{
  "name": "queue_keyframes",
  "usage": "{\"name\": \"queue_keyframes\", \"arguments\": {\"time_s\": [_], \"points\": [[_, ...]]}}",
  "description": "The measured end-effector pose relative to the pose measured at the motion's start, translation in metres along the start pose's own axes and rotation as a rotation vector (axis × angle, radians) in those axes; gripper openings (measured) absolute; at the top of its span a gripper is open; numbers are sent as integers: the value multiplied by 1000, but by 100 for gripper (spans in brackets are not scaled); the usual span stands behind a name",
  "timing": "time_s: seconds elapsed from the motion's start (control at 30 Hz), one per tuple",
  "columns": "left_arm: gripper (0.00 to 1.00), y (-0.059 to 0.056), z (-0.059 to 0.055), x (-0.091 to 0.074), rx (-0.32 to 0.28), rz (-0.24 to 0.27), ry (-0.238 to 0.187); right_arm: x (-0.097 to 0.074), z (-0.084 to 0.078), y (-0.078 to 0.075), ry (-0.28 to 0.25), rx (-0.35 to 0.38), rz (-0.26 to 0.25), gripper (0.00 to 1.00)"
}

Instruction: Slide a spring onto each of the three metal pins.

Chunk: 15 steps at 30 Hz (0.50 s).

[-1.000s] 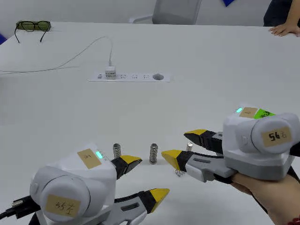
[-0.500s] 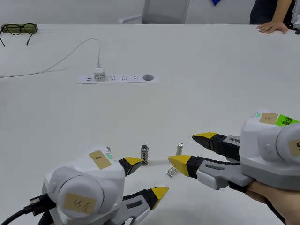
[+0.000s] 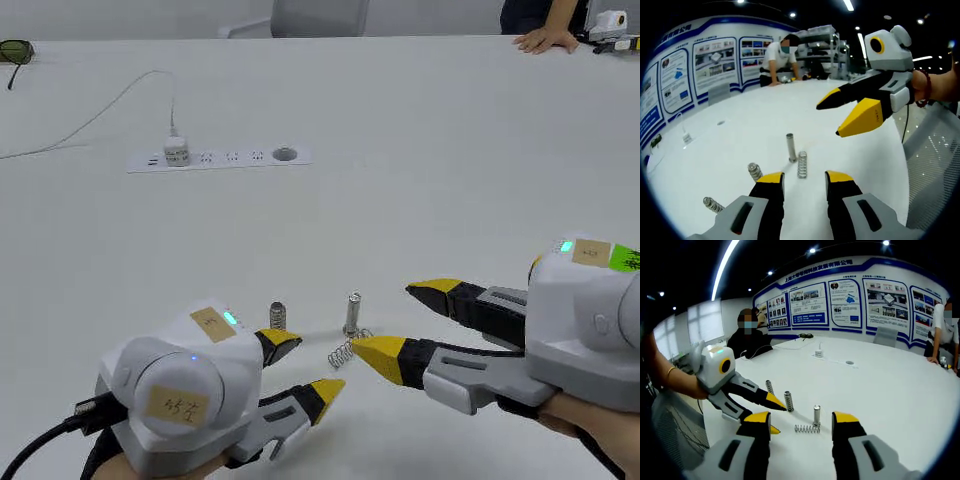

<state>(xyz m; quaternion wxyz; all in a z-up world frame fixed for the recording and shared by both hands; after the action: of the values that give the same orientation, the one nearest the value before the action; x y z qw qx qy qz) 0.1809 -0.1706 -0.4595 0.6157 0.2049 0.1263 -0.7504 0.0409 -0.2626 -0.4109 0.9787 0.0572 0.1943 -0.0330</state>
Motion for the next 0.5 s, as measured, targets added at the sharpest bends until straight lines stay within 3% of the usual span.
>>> {"name": "queue_keyframes", "arguments": {"time_s": [0.3, 0.5], "points": [[30, 0, 1, 17, 17, -21, 7, -10, -10, 0, 1, 8, 10, 53], [26, 0, -3, 28, 20, -27, 36, -15, -14, -1, 1, 22, 14, 54]]}}
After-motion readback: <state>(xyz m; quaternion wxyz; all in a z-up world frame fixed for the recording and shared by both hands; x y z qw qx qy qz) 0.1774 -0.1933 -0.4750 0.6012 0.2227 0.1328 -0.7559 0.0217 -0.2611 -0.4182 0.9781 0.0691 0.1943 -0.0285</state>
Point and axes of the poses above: the centre of the closed fingertips' face, and the gripper's own axes: x roughly forward along the fingers, y roughly to its left, z roughly out of its top, the point moved 9 cm from there along -x, roughly backward along the fingers, and after that the axes turned 5 degrees about z, right-handed, at the moved point
